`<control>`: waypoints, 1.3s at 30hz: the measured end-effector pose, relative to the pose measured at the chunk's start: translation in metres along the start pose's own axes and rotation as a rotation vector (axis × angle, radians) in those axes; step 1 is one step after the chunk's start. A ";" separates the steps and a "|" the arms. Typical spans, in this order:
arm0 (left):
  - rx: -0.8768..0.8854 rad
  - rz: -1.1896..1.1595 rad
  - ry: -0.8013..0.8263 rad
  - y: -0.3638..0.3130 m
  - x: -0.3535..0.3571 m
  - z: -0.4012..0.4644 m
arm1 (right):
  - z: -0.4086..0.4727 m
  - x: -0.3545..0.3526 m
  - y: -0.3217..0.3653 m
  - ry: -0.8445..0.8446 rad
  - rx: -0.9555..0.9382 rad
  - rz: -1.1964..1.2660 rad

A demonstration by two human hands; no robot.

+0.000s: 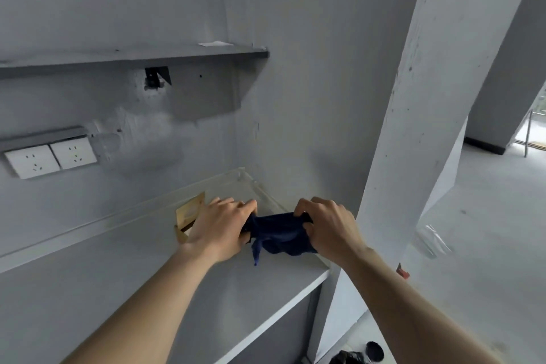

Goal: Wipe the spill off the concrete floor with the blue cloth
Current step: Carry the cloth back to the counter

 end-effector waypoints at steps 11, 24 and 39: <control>-0.005 -0.134 0.122 0.048 0.118 0.050 | 0.060 0.106 -0.045 0.066 0.108 0.005; -0.005 -0.049 0.294 0.057 0.237 0.045 | 0.063 0.222 -0.083 0.209 0.250 0.048; 0.026 -0.125 0.421 0.061 0.298 0.004 | 0.026 0.274 -0.085 0.352 0.245 0.046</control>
Point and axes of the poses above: each hand's wrist, its own z-axis towards the middle knuckle, its own x-axis out of the palm, y = z × x, the point moved 6 cm from there along z, towards the middle knuckle, and after that the axes turned 5 degrees about -y, right-handed, at the moved point
